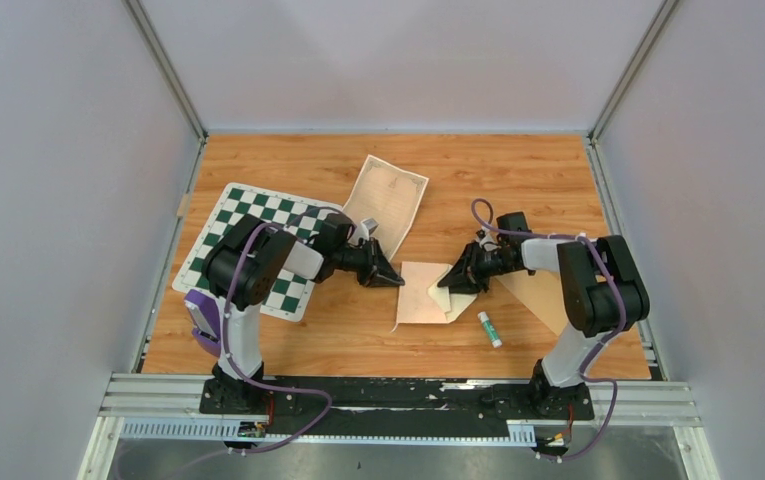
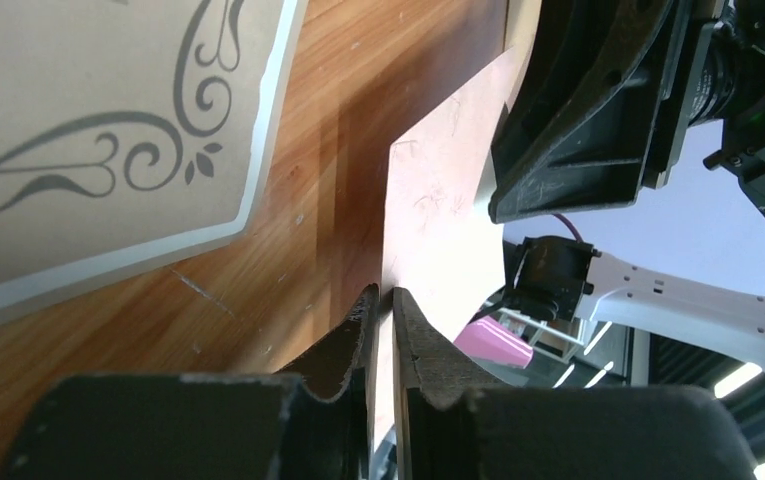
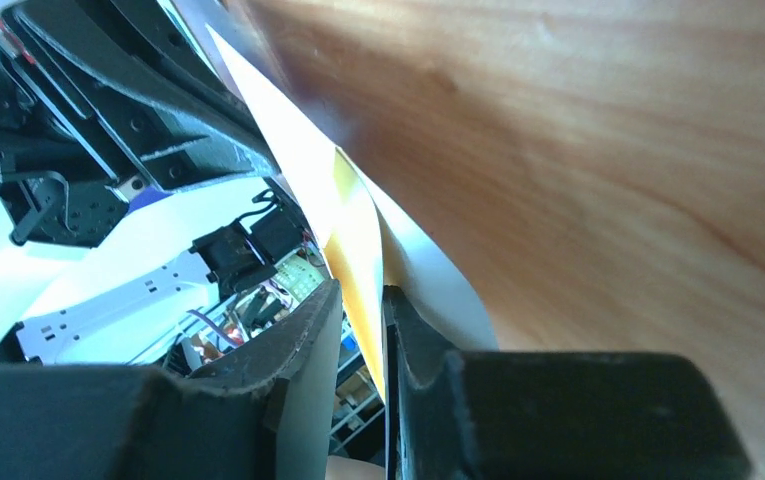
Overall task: Place the letter into the envelope and seal it
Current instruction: Place the letter in the envelope.
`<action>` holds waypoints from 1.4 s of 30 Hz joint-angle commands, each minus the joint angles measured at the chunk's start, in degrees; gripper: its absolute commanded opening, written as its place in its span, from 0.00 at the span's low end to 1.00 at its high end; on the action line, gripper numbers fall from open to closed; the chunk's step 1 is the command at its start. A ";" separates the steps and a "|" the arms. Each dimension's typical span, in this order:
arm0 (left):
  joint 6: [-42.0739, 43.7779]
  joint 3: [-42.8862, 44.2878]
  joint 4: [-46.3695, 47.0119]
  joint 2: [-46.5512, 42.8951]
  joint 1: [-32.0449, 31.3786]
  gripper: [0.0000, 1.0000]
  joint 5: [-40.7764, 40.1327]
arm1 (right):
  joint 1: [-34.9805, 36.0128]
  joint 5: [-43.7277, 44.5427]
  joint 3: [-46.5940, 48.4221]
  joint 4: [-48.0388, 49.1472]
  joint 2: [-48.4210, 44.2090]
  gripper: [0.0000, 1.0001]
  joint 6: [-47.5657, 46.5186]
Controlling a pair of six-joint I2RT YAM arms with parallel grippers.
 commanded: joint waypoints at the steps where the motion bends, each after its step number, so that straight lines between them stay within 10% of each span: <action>1: -1.06 -0.71 4.20 -0.07 0.51 0.14 -0.53 | 0.31 -0.87 0.25 -4.49 -3.79 0.22 -4.37; 17: -5.00 -2.63 9.41 0.13 0.74 0.02 -1.45 | 1.21 -5.33 -4.06 2.80 -1.79 0.00 3.08; 26: -9.27 -3.26 17.55 1.40 0.39 0.25 0.49 | 1.39 -1.62 -3.19 9.65 -1.57 0.00 5.78; 34: 6.77 -0.03 -8.14 -5.77 2.40 0.71 -3.13 | 1.32 2.83 -1.57 9.92 -0.86 0.00 6.89; 42: 11.18 6.63 -20.40 -2.44 -1.84 0.86 -1.63 | 2.09 5.14 -1.14 11.22 0.28 0.00 11.15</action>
